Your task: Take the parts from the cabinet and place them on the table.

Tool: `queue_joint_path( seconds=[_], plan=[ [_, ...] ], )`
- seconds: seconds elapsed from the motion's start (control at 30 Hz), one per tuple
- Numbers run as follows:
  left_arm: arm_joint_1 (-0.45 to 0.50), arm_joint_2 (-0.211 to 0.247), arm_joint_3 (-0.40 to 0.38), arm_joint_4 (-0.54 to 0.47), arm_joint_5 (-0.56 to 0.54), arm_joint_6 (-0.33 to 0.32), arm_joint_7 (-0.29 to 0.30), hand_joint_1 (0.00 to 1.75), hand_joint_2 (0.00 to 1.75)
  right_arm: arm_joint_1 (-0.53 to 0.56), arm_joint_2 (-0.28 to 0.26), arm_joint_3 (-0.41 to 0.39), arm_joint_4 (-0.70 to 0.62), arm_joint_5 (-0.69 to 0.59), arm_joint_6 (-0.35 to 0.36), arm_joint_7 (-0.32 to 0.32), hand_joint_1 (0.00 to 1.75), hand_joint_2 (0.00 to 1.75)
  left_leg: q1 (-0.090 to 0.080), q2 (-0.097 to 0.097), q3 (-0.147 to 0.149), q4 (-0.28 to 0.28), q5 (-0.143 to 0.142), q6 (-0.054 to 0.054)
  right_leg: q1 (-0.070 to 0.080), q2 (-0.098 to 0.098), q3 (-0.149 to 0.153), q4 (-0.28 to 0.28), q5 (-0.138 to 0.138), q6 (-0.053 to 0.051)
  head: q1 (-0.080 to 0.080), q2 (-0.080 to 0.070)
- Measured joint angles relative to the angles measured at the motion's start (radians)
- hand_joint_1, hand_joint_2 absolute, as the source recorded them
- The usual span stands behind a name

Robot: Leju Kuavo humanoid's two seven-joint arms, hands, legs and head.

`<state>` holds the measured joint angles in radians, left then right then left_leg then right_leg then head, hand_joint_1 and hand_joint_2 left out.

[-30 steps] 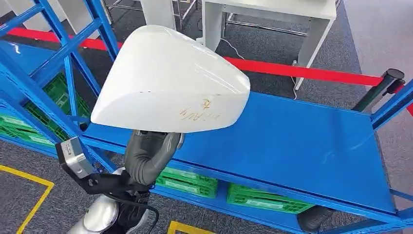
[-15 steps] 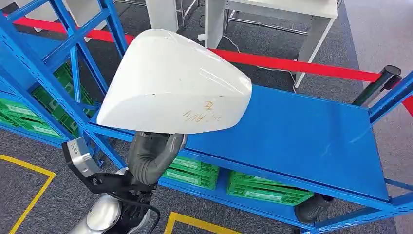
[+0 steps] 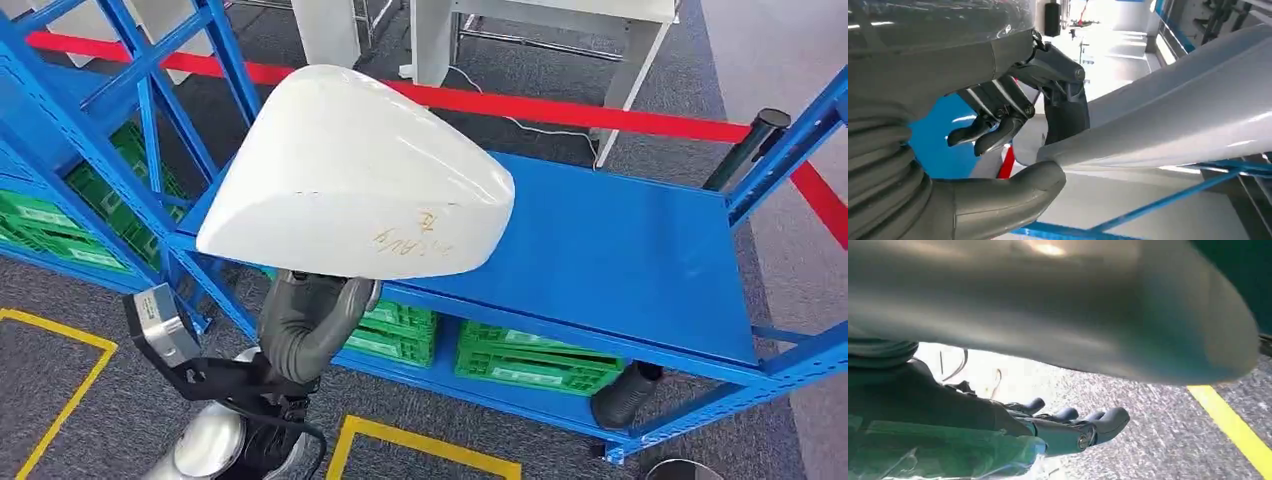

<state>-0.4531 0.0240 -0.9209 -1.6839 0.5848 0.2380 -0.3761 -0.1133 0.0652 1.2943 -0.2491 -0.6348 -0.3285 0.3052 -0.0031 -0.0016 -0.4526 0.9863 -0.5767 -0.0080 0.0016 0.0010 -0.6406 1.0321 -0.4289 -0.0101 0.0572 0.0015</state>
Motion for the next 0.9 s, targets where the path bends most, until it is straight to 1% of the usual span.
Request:
queue_joint_path(
  seconds=[0.03,0.07,0.1,0.13,0.17,0.2,0.23,0.27,0.3,0.33,0.37,0.4,0.43,0.47,0.5,0.53,0.57,0.6,0.63,0.67,0.7,0.73,0.77,0.8,0.83,0.87,0.9],
  plan=[
    [0.0,0.0,0.0,0.0,0.0,0.0,0.0,1.75,1.75,-0.001,0.001,0.0,0.0,0.0,0.0,0.0,0.0,0.0,-0.005,0.0,-0.007,0.0,0.007,0.004,-0.003,0.0,-0.002,-0.005,0.011,0.007,-0.002,0.0],
    [0.001,0.0,0.0,0.0,0.0,0.0,0.0,1.75,1.75,0.0,0.001,0.0,0.0,0.0,0.0,0.0,0.0,0.0,-0.007,0.0,-0.011,0.0,0.011,0.01,-0.005,-0.002,-0.003,-0.011,0.021,0.012,-0.002,0.0],
    [0.001,0.0,0.0,0.0,0.0,-0.001,0.0,1.75,1.75,0.001,0.002,0.0,0.0,0.0,0.0,0.0,0.0,0.0,-0.006,0.001,-0.015,-0.013,0.019,0.015,-0.002,-0.001,-0.006,-0.012,0.03,0.019,-0.001,0.0],
    [0.001,0.0,0.0,0.0,0.001,-0.001,0.0,1.75,1.75,0.001,0.0,0.0,0.0,0.0,0.0,0.0,0.0,0.0,0.006,0.01,-0.025,-0.02,0.035,0.019,-0.003,0.004,-0.014,-0.005,0.012,0.024,-0.001,0.0],
    [0.001,0.0,0.0,0.0,0.001,-0.001,0.002,1.75,1.75,0.002,0.0,0.0,0.0,0.0,0.0,0.0,0.0,0.0,0.006,0.009,-0.038,-0.022,0.047,0.029,-0.002,0.004,-0.028,0.026,-0.046,0.028,0.002,0.0],
    [0.002,0.0,0.0,0.0,0.001,-0.001,0.002,1.75,1.75,0.002,0.0,0.0,0.0,0.0,0.0,0.0,0.0,0.0,0.006,0.009,-0.054,-0.02,0.058,0.032,-0.003,0.004,-0.045,0.09,-0.114,0.032,0.007,0.0],
    [0.003,0.0,-0.001,0.0,0.002,-0.001,0.002,1.75,1.75,0.002,-0.001,0.0,0.0,0.0,-0.001,0.0,0.0,0.0,0.005,0.01,-0.068,-0.018,0.068,0.032,-0.005,0.003,-0.059,0.16,-0.168,0.035,0.008,0.0],
    [0.005,0.0,-0.001,0.0,0.002,-0.002,0.002,1.75,1.75,0.002,-0.001,0.0,0.0,0.0,-0.001,0.0,0.0,0.0,0.005,0.01,-0.084,-0.015,0.078,0.032,-0.005,0.003,-0.068,0.226,-0.201,0.038,0.008,0.0],
    [0.006,0.0,-0.001,0.0,0.002,-0.002,0.002,1.75,1.75,0.002,-0.002,0.0,0.0,0.0,-0.003,0.0,0.0,0.0,0.005,0.011,-0.102,-0.011,0.089,0.031,-0.006,0.003,-0.069,0.275,-0.2,0.04,0.01,0.0],
    [0.007,0.0,-0.001,0.0,0.002,-0.002,0.002,1.75,1.75,0.002,-0.003,0.0,0.0,0.0,-0.003,0.0,0.0,0.0,0.005,0.012,-0.12,-0.007,0.098,0.03,-0.006,0.003,-0.054,0.286,-0.168,0.042,0.01,0.0],
    [0.009,0.0,-0.002,0.0,0.002,-0.002,0.003,1.75,1.75,0.002,-0.004,0.0,0.0,0.0,-0.004,0.0,0.0,0.0,0.005,0.012,-0.137,0.001,0.108,0.028,-0.007,0.003,-0.021,0.26,-0.122,0.042,0.01,0.0],
    [0.009,0.0,-0.002,0.0,0.002,-0.002,0.003,1.75,1.75,0.001,-0.005,0.0,0.0,0.0,-0.004,0.0,0.0,0.0,0.006,0.012,-0.156,0.01,0.115,0.025,-0.007,0.002,0.028,0.198,-0.085,0.041,0.01,0.0],
    [0.009,0.0,-0.002,0.0,0.002,-0.002,0.003,1.75,1.75,0.0,-0.005,0.0,0.0,0.0,-0.005,0.0,0.0,0.0,0.007,0.012,-0.172,0.019,0.12,0.021,-0.007,0.002,0.087,0.117,-0.074,0.04,0.011,0.0],
    [0.01,0.0,-0.001,-0.002,0.002,-0.002,0.003,1.75,1.75,-0.003,-0.005,0.0,0.0,0.0,-0.006,0.0,0.0,0.0,0.004,0.011,-0.184,0.03,0.125,0.016,-0.007,0.003,0.145,0.031,-0.107,0.037,0.013,0.0],
    [0.01,0.0,-0.001,-0.003,0.001,-0.002,0.004,1.75,1.75,-0.005,-0.006,0.0,0.0,0.0,-0.006,0.0,0.0,0.0,0.002,0.011,-0.192,0.039,0.13,0.011,-0.005,0.007,0.18,-0.036,-0.134,0.028,0.012,0.0],
    [0.01,0.0,-0.001,-0.004,0.0,-0.002,0.003,1.75,1.75,-0.006,-0.005,0.0,0.0,0.0,-0.006,0.0,0.0,0.0,0.002,0.012,-0.197,0.039,0.142,0.004,-0.003,0.008,0.172,-0.036,-0.135,0.022,0.011,0.0],
    [0.011,0.0,-0.002,-0.004,0.0,-0.002,0.004,1.75,1.75,-0.005,-0.005,0.0,0.0,0.0,-0.007,0.0,0.0,0.0,0.004,0.012,-0.2,0.037,0.152,-0.001,0.0,0.009,0.166,-0.031,-0.129,0.014,0.013,0.0],
    [0.012,0.0,-0.002,-0.004,0.0,-0.002,0.005,1.75,1.75,-0.004,-0.006,0.0,0.0,0.0,-0.007,0.0,0.0,0.0,0.004,0.011,-0.203,0.037,0.16,-0.006,0.0,0.008,0.161,-0.03,-0.122,0.004,0.011,0.0],
    [0.014,0.001,-0.001,-0.004,0.0,-0.002,0.005,1.75,1.75,-0.002,-0.004,0.0,0.0,0.0,-0.007,0.0,0.0,0.0,0.007,0.004,-0.211,0.042,0.151,-0.011,-0.011,0.001,0.153,-0.036,-0.109,-0.009,0.013,0.0],
    [0.014,0.001,-0.001,-0.004,0.0,-0.002,0.005,1.75,1.75,-0.001,-0.005,0.0,0.0,0.0,-0.007,0.0,0.0,0.0,0.005,0.003,-0.218,0.059,0.107,-0.02,-0.008,0.0,0.142,-0.034,-0.099,-0.014,0.009,0.0],
    [0.015,0.002,-0.001,-0.004,-0.001,-0.002,0.007,1.75,1.75,-0.002,-0.005,0.0,0.0,0.0,-0.008,-0.002,0.0,0.0,0.008,0.003,-0.231,0.11,0.041,-0.026,-0.009,-0.002,0.128,-0.033,-0.089,-0.022,0.005,0.0],
    [0.015,0.002,-0.001,-0.004,-0.002,-0.002,0.007,1.75,1.75,-0.002,-0.005,0.0,0.0,0.0,-0.008,-0.003,0.0,0.0,0.01,0.003,-0.245,0.187,-0.023,-0.031,-0.008,-0.003,0.113,-0.03,-0.078,-0.025,0.002,0.0],
    [0.016,0.002,-0.001,-0.004,-0.002,-0.002,0.007,1.75,1.75,-0.002,-0.005,0.0,0.0,0.0,-0.009,-0.005,0.0,0.0,0.012,0.003,-0.256,0.258,-0.062,-0.034,-0.008,-0.005,0.098,-0.027,-0.069,-0.026,0.0,0.0],
    [0.017,0.002,-0.001,-0.004,-0.002,-0.002,0.007,1.75,1.75,-0.002,-0.006,0.0,0.0,0.0,-0.01,-0.005,0.0,0.0,0.012,0.003,-0.259,0.314,-0.07,-0.035,-0.007,-0.007,0.082,-0.023,-0.059,-0.025,0.0,0.0],
    [0.018,0.002,-0.001,-0.004,-0.003,-0.002,0.008,1.75,1.75,-0.002,-0.006,0.0,0.001,0.0,-0.01,-0.01,0.0,0.0,0.012,0.003,-0.25,0.334,-0.047,-0.035,-0.007,-0.009,0.065,-0.019,-0.049,-0.025,-0.002,0.0],
    [0.018,0.002,-0.001,-0.004,-0.003,-0.002,0.008,1.75,1.75,-0.002,-0.007,0.0,0.001,0.004,-0.004,-0.017,0.0,0.0,0.012,0.003,-0.228,0.323,-0.006,-0.032,-0.006,-0.01,0.047,-0.015,-0.039,-0.023,-0.003,0.0],
    [0.018,0.002,-0.002,-0.005,-0.005,-0.001,0.01,1.75,1.75,-0.002,-0.008,0.0,0.0,0.004,0.003,-0.026,0.0,0.0,0.012,0.003,-0.184,0.277,0.037,-0.027,-0.005,-0.01,0.029,-0.011,-0.029,-0.022,-0.002,0.0]
  ],
)
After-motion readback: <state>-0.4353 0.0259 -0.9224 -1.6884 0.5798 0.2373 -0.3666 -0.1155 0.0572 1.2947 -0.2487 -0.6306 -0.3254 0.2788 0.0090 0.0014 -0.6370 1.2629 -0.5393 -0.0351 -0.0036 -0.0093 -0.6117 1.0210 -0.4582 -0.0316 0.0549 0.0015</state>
